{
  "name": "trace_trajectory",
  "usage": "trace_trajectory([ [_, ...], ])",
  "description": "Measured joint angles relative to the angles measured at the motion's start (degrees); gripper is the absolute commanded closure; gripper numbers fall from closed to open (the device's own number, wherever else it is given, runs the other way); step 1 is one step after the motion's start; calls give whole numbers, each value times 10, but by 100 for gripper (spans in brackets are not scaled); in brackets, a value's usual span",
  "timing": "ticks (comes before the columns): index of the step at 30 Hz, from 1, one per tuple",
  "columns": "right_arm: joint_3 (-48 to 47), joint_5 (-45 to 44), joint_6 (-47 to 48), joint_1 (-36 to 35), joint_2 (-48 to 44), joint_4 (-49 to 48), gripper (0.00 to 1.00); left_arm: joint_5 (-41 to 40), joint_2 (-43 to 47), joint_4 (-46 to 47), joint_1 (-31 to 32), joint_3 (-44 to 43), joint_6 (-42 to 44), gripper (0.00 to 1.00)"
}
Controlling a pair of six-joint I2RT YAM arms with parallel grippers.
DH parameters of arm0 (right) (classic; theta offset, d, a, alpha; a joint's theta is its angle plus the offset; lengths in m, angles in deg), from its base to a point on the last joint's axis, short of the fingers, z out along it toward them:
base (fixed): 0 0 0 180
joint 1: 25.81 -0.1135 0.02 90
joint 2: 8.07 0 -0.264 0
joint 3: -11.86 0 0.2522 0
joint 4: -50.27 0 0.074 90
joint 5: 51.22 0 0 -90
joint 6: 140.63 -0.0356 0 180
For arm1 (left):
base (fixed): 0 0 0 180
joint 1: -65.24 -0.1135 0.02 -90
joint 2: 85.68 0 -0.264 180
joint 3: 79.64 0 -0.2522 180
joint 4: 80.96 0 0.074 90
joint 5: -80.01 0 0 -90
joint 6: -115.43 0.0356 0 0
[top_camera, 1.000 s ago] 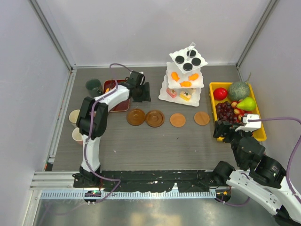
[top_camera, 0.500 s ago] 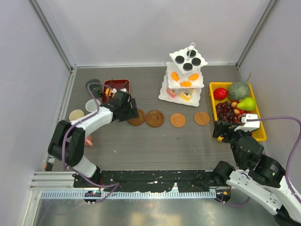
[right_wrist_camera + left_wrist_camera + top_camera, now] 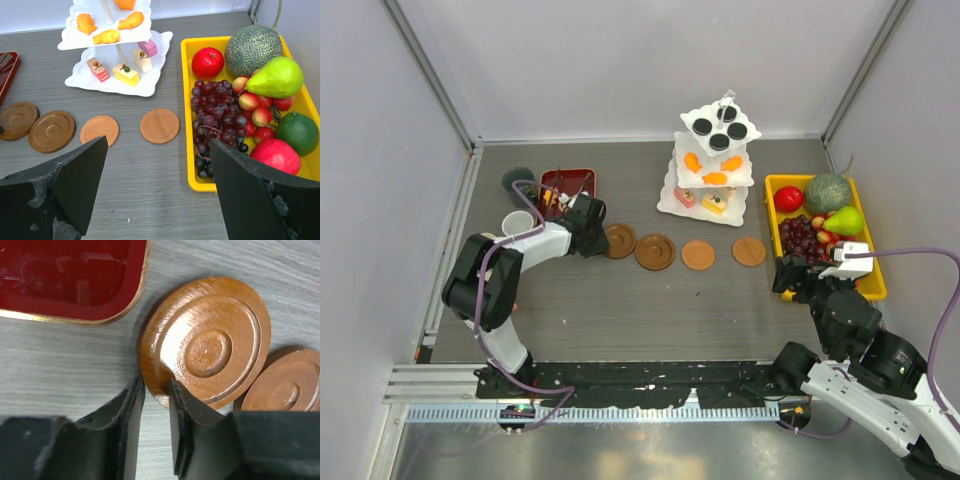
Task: Serve the afternoon tea
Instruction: Move the coaster to the center of the board.
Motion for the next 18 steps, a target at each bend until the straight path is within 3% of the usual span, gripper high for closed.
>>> trace_trajectory([
  [3, 0, 0, 0, 0, 0, 0, 11, -5, -29, -3, 0, -34, -3, 83],
  [11, 0, 0, 0, 0, 0, 0, 10, -38, -93, -50, 3, -135, 4, 83],
  [15, 0, 0, 0, 0, 1, 0, 10, -53, -153, -83, 4, -237, 24, 78],
  [18, 0, 0, 0, 0, 2, 0, 10, -66, -176, -101, 4, -286, 41, 64],
])
